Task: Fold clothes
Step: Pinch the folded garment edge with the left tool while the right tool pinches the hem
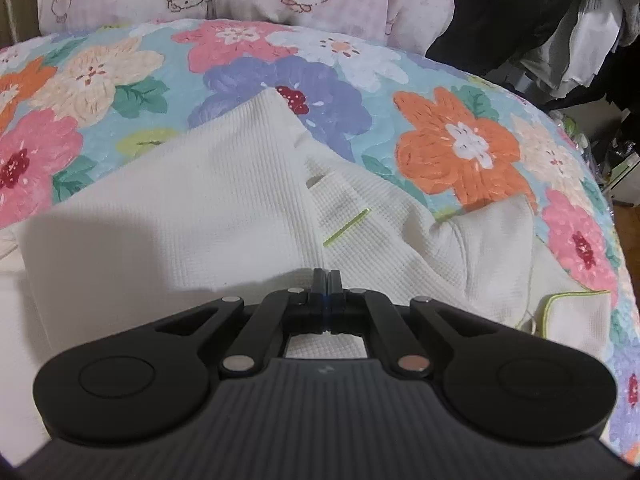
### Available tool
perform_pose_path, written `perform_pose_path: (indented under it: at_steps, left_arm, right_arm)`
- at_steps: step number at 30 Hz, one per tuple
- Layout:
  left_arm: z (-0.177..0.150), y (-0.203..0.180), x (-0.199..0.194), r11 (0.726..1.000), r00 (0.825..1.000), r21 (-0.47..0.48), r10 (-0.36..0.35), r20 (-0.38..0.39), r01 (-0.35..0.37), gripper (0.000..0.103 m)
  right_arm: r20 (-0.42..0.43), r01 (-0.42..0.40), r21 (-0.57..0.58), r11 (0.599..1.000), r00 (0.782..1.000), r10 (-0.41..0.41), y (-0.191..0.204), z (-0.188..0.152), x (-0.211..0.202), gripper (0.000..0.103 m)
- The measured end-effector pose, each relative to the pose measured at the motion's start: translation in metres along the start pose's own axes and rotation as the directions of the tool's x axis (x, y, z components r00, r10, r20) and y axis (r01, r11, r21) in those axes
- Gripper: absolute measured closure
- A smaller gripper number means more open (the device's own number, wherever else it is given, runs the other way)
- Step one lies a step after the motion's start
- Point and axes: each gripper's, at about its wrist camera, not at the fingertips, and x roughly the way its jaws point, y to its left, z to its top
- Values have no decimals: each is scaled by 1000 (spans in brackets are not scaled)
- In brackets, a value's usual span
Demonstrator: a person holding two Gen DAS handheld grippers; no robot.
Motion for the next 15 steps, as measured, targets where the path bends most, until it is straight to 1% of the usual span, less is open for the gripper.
perform_pose_path:
  at_steps: [1,3,4,5,6,7,9,10,15]
  left_arm:
    - [1,1,2,1000,1000,-3,-5,-11,5,100]
    - [2,2,6,1000,999,-11,-21,-30,21,90]
    - [3,1,7,999,999,-15,-29,-34,29,82]
    - [3,-1,8,999,998,-16,-45,-36,45,67]
    - [4,-3,9,998,998,-13,-56,-40,55,60]
    - [4,-7,10,999,998,3,-49,-49,49,57]
    - [3,-16,12,999,998,50,-12,-69,16,57]
    - [2,-17,12,998,997,60,-1,-79,5,59]
    - [0,-19,4,995,993,89,49,-108,-40,57]
  right_arm:
    - [-1,3,0,1000,1000,-3,1,0,0,90]
    - [-4,12,1,1000,1000,-12,1,-1,0,88]
    - [-6,17,2,1000,1000,-17,0,-1,0,88]
    - [-9,17,7,1000,1000,-17,-1,-1,1,88]
    - [-11,17,12,1000,1000,-16,-2,-1,1,88]
    - [-14,16,18,1000,1000,-16,-3,-1,2,88]
    - [-17,16,23,1000,1000,-15,-4,-1,2,88]
    - [-18,16,22,1000,1000,-16,-3,-1,3,88]
    - [-17,13,33,999,1000,-12,-5,-1,1,87]
